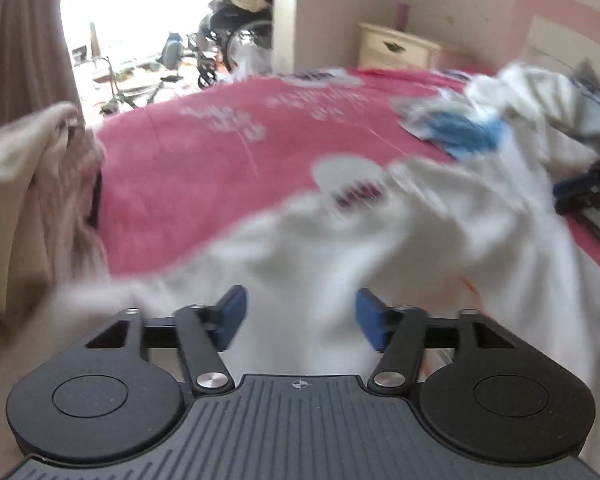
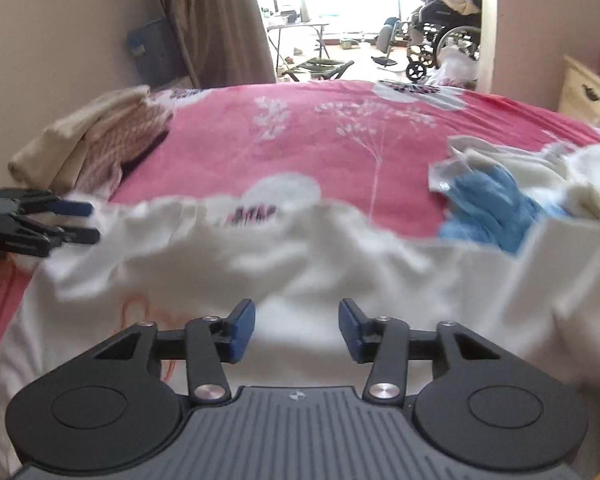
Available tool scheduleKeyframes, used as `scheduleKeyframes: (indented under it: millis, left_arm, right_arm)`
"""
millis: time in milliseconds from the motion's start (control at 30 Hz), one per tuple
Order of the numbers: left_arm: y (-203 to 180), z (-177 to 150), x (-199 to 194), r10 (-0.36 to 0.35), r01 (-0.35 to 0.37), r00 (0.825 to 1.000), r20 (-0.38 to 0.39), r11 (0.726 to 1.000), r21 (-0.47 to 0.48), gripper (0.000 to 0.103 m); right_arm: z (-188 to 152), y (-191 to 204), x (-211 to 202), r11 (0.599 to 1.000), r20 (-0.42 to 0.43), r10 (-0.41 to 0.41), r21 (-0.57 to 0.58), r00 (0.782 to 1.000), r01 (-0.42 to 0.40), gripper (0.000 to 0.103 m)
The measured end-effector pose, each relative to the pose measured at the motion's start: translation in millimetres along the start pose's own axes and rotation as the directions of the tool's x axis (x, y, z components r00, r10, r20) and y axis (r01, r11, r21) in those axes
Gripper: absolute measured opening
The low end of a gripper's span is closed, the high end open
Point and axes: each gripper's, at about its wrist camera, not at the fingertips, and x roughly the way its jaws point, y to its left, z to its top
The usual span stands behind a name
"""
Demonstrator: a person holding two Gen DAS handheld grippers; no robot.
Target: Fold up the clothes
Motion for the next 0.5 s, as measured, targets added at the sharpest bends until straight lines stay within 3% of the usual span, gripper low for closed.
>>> scheduleKeyframes:
  millis: [133,200,500]
  left_arm:
    - [17,29,42,-0.053,0.053,0.998,-0.022,0.999,0.006,0.069]
    - [20,37,61,-0.093,0.095,0.995,-0.047,0.995,0.026,0.079]
    - [29,48,113,-0.162,0.171,0.979,-0.123,0.983,0.07,0.078]
  right_arm:
    - [35,-19,34,1.0,0.022,0.024,-0.012,0.999,-0.024,0.059]
    - [49,-29,54,0.998,-0.003,0.062,0.005,0.998,-0.062,0.066]
    - [80,-48,139,0.992,-0.167,0.118,-0.015,0.979,-0.123,0.069]
